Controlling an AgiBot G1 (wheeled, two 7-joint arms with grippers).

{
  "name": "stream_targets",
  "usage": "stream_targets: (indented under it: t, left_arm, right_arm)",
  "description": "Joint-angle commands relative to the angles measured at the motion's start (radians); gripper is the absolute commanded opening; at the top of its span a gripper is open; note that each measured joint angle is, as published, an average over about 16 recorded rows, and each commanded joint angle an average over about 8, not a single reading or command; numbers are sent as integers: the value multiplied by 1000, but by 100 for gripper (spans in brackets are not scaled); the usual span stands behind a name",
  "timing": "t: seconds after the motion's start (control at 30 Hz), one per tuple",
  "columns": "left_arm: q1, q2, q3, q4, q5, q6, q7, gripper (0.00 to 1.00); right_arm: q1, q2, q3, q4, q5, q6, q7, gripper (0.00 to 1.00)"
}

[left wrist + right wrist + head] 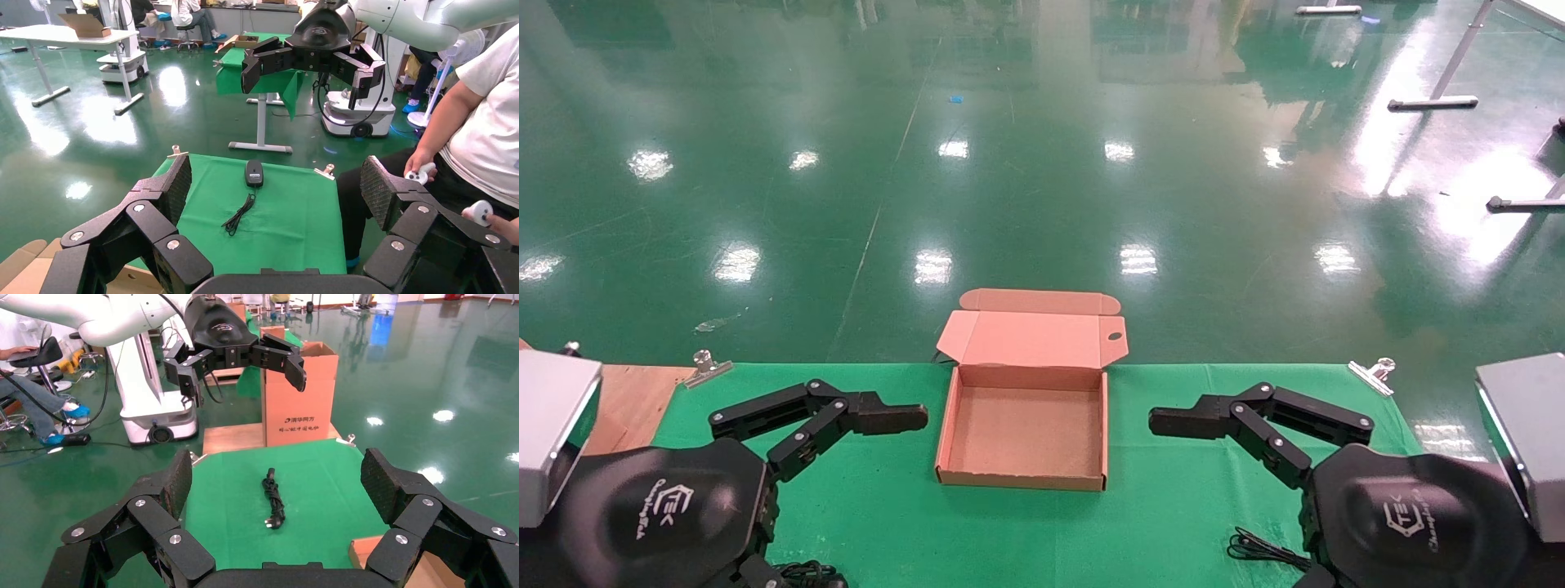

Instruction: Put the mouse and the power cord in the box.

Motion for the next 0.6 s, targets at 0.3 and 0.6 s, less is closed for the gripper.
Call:
stream_targets:
  t: [0.3, 0.6]
  left_arm:
    - [0, 0, 0, 0, 0, 0, 0, 100]
    - [0, 0, 0, 0, 0, 0, 0, 100]
  right_arm:
    - [0, 0, 0, 0, 0, 0, 0, 100]
    - [0, 0, 0, 0, 0, 0, 0, 100]
